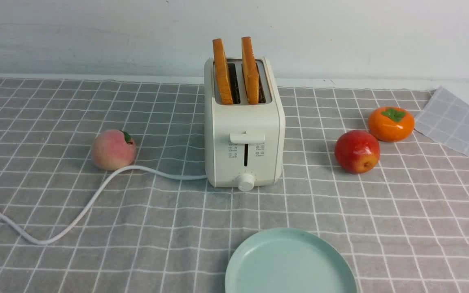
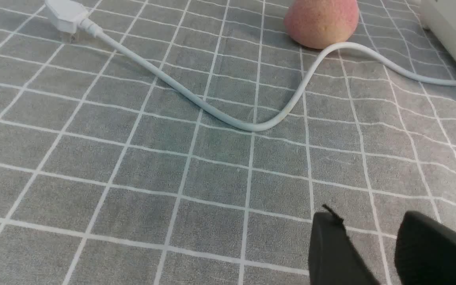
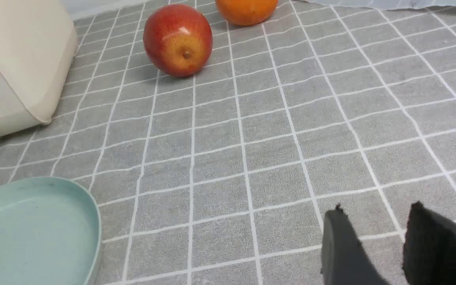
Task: Take toasted bread from bread machine on grey coffee table place on plate.
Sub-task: 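Grasp the toast slice in the toaster and pull it up out of the slot with the right gripper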
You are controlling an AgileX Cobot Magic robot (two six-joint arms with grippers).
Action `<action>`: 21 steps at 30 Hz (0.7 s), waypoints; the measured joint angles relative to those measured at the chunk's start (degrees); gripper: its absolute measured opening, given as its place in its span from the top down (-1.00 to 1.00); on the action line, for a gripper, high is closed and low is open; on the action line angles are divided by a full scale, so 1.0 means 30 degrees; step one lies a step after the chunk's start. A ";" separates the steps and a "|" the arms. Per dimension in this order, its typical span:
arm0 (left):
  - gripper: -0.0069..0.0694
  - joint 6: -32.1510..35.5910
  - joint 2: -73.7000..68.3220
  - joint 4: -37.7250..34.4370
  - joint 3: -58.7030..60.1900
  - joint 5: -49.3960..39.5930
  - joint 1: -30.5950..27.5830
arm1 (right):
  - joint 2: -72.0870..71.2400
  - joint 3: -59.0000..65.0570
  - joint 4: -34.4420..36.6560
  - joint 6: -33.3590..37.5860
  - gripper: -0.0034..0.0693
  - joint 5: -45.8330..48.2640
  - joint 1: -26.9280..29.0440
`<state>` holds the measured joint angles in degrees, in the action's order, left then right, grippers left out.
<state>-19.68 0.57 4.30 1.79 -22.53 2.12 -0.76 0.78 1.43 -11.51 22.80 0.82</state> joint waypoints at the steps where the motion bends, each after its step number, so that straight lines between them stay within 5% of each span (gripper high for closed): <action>1: 0.19 0.0000 0.0000 0.0000 0.0000 0.0000 0.0000 | 0.0000 0.0000 0.0000 0.0000 0.25 0.0000 0.0000; 12: 0.19 0.0000 0.0000 0.0000 0.0000 0.0000 0.0000 | 0.0000 0.0000 -0.0092 0.0000 0.25 -0.0292 0.0000; 21: 0.19 0.0000 0.0000 0.0000 0.0000 0.0000 0.0000 | 0.0000 0.0218 -0.0221 0.0000 0.25 -0.5440 0.0000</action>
<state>-19.68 0.57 4.30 1.79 -22.53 2.12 -0.76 1.43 0.77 -11.51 6.48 0.82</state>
